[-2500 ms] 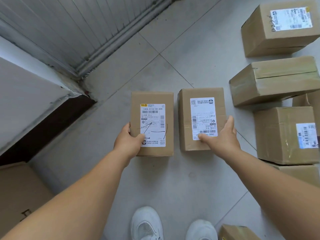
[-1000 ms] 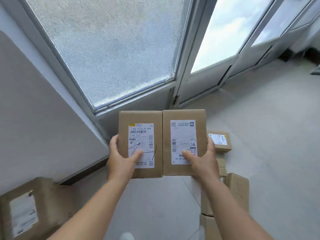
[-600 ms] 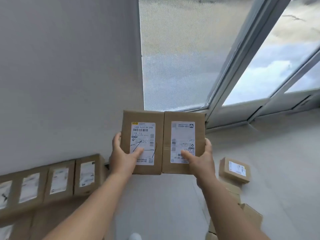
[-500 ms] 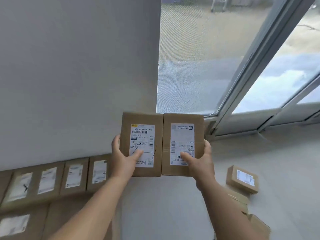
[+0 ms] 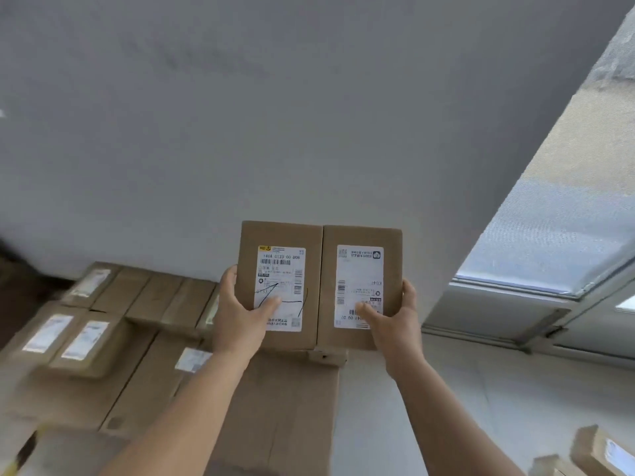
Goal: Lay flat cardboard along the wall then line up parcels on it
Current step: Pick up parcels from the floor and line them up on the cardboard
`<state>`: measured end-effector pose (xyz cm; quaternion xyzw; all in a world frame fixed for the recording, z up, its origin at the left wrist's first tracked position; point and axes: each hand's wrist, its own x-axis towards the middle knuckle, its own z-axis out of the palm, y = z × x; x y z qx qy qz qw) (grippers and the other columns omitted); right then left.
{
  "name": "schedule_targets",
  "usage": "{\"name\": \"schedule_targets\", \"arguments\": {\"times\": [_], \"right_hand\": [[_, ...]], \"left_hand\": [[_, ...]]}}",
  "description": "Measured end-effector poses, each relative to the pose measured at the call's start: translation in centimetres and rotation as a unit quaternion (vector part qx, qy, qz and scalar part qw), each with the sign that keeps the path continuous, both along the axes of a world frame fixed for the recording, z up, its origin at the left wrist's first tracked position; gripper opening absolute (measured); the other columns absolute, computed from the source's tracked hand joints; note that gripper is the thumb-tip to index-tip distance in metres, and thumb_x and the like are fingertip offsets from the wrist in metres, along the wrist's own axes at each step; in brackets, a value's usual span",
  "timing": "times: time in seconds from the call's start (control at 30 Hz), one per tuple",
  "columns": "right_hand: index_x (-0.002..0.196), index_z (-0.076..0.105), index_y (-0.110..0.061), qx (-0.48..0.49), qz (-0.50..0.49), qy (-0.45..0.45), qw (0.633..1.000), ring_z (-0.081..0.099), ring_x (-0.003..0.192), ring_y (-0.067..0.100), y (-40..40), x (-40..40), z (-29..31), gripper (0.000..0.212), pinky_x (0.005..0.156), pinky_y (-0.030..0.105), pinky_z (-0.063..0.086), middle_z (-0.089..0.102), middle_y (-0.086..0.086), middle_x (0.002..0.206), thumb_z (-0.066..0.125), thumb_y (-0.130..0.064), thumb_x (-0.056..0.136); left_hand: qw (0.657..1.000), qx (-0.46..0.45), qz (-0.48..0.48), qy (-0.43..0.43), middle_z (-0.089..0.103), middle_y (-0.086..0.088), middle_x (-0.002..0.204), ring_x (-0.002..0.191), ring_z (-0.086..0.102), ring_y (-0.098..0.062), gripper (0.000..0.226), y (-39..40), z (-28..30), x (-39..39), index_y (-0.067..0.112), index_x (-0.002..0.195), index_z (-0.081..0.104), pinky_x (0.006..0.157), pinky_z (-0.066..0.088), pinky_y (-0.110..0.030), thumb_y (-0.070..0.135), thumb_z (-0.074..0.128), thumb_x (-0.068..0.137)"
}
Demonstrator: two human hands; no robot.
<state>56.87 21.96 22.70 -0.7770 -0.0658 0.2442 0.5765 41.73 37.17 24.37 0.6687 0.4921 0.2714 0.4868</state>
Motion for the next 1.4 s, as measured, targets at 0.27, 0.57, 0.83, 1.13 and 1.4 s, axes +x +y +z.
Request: {"name": "schedule_targets", "arguments": {"times": [0.27, 0.57, 0.83, 1.13, 1.4], "right_hand": [[0.135, 0.029, -0.038, 0.012, 0.097, -0.008, 0.995, 0.061, 0.082, 0.005, 11.3, -14.4, 2.3, 0.072, 0.059, 0.024, 0.047, 0.059, -0.018, 0.098, 0.074, -0.02, 0.083], [0.139, 0.025, -0.04, -0.012, 0.194, -0.02, 0.981, 0.061, 0.088, 0.009, 21.2, -23.6, 2.3, 0.079, 0.067, 0.03, 0.045, 0.062, -0.01, 0.114, 0.076, -0.026, 0.081], [0.138, 0.025, -0.039, -0.014, 0.276, -0.016, 0.961, 0.062, 0.102, 0.018, 31.7, -26.0, 0.2, 0.08, 0.09, 0.049, 0.052, 0.06, -0.008, 0.12, 0.076, -0.028, 0.079], [0.137, 0.027, -0.038, -0.018, 0.327, -0.021, 0.945, 0.06, 0.108, 0.017, 42.3, -27.6, -0.4, 0.079, 0.094, 0.05, 0.05, 0.058, -0.009, 0.122, 0.078, -0.029, 0.077], [0.14, 0.025, -0.037, -0.058, 0.272, -0.016, 0.96, 0.059, 0.11, 0.019, 47.6, -30.0, -3.2, 0.081, 0.096, 0.05, 0.049, 0.058, -0.008, 0.123, 0.076, -0.027, 0.078]], "left_hand": [[0.994, -0.006, 0.104, 0.015, 0.062, 0.016, 0.096, 0.08, 0.064, -0.008, 0.079, 8.2, 2.8, -17.3, 0.041, 0.138, 0.025, 0.061, 0.049, -0.026, 0.023, 0.076, 0.08], [0.978, -0.005, 0.21, 0.017, 0.065, 0.011, 0.101, 0.083, 0.062, -0.007, 0.077, 14.4, 2.5, -28.2, 0.038, 0.139, 0.027, 0.065, 0.053, -0.028, 0.021, 0.074, 0.081], [0.962, -0.033, 0.272, 0.024, 0.064, 0.018, 0.097, 0.081, 0.062, -0.003, 0.076, 21.8, 1.8, -31.4, 0.041, 0.139, 0.025, 0.06, 0.045, -0.022, 0.024, 0.073, 0.082], [0.948, -0.038, 0.314, 0.037, 0.057, 0.027, 0.091, 0.081, 0.058, 0.001, 0.077, 30.6, 0.9, -33.8, 0.044, 0.138, 0.025, 0.071, 0.047, -0.029, 0.028, 0.075, 0.081], [0.964, -0.072, 0.254, 0.03, 0.06, 0.02, 0.096, 0.084, 0.059, -0.001, 0.077, 38.4, -2.6, -35.8, 0.043, 0.137, 0.025, 0.069, 0.048, -0.028, 0.025, 0.075, 0.081]]}}
